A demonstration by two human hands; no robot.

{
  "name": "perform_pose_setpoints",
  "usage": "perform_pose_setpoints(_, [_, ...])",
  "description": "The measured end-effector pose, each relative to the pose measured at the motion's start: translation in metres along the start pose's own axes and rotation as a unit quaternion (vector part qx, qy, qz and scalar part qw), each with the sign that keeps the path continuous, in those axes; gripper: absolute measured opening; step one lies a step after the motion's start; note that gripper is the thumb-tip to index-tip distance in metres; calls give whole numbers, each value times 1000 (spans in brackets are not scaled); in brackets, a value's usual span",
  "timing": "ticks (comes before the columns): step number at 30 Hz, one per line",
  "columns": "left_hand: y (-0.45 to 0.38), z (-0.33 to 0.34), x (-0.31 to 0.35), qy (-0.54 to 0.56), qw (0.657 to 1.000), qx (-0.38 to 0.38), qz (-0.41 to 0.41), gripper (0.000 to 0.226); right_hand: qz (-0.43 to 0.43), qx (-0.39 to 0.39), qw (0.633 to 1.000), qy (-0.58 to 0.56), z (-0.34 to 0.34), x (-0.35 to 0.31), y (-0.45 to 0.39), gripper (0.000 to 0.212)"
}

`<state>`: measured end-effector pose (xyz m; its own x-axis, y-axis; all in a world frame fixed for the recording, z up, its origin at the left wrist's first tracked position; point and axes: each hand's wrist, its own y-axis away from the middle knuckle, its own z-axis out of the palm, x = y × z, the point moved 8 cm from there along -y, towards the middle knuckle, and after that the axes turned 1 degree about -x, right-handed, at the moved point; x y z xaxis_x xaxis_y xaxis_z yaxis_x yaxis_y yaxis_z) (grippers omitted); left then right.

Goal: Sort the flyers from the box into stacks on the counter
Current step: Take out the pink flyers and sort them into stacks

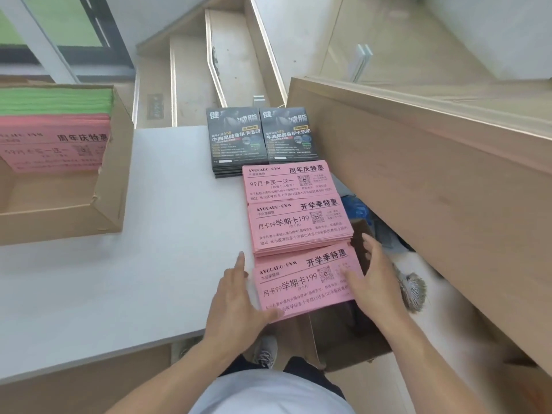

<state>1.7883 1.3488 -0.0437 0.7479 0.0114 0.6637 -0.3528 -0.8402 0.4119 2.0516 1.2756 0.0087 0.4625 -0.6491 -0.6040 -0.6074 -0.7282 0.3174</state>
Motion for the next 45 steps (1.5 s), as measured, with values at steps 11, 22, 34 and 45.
perform_pose_setpoints(11, [-8, 21, 14, -93, 995, 18, 37, 87, -45, -89, 978, 182, 22, 25, 2, 36])
perform_pose_setpoints(22, [-13, 22, 13, -127, 991, 4, 47, 95, -54, -86, 978, 181, 25, 33, -7, 39])
perform_pose_setpoints(34, [-6, -1, 14, -117, 991, -47, 38, 139, -76, -119, 924, 356, 16, -32, 20, 70])
perform_pose_setpoints(45, [0, -261, -91, 29, 920, 382, 83, 54, -385, -163, 903, 102, 180, -314, 35, 34])
